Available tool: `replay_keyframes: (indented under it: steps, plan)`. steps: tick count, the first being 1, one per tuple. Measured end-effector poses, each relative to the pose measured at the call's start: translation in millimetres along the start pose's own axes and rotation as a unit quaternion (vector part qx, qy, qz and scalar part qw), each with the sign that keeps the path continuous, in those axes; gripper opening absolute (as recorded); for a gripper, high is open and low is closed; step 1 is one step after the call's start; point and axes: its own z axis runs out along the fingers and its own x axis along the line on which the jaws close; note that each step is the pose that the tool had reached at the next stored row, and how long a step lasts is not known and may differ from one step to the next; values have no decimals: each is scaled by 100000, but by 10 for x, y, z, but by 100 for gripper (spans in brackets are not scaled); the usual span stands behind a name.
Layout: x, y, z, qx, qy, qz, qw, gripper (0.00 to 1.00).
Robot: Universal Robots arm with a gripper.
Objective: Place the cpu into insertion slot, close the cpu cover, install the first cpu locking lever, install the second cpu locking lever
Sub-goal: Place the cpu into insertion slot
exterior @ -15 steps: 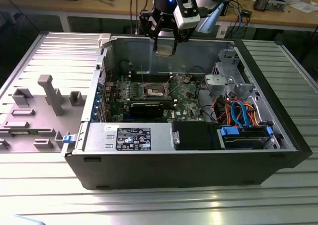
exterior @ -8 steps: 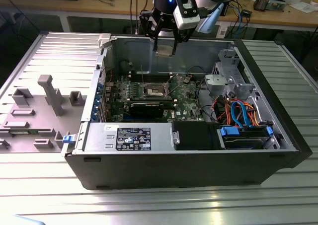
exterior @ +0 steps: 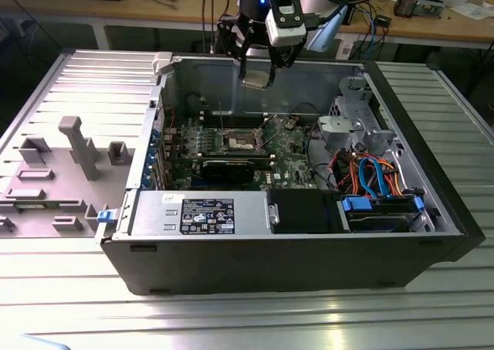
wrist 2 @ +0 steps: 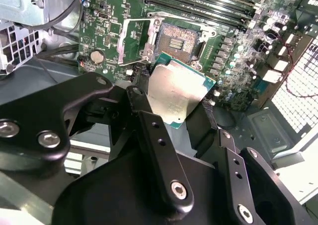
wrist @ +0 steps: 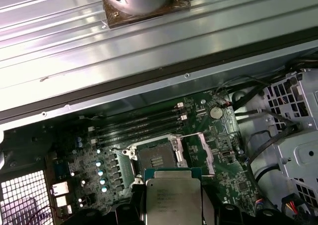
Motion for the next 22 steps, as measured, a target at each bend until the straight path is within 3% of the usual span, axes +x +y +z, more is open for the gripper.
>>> replay_keyframes:
  steps: [9, 12, 15, 22]
  plan:
    - [0, 0, 0, 2, -13, 140, 100000, 55]
    - [0, 0, 0, -6, -77, 872, 99996, 55]
    - [0, 0, 0, -33, -250, 2928, 99957, 55]
    - [0, 0, 0, -45, -297, 3467, 99939, 55]
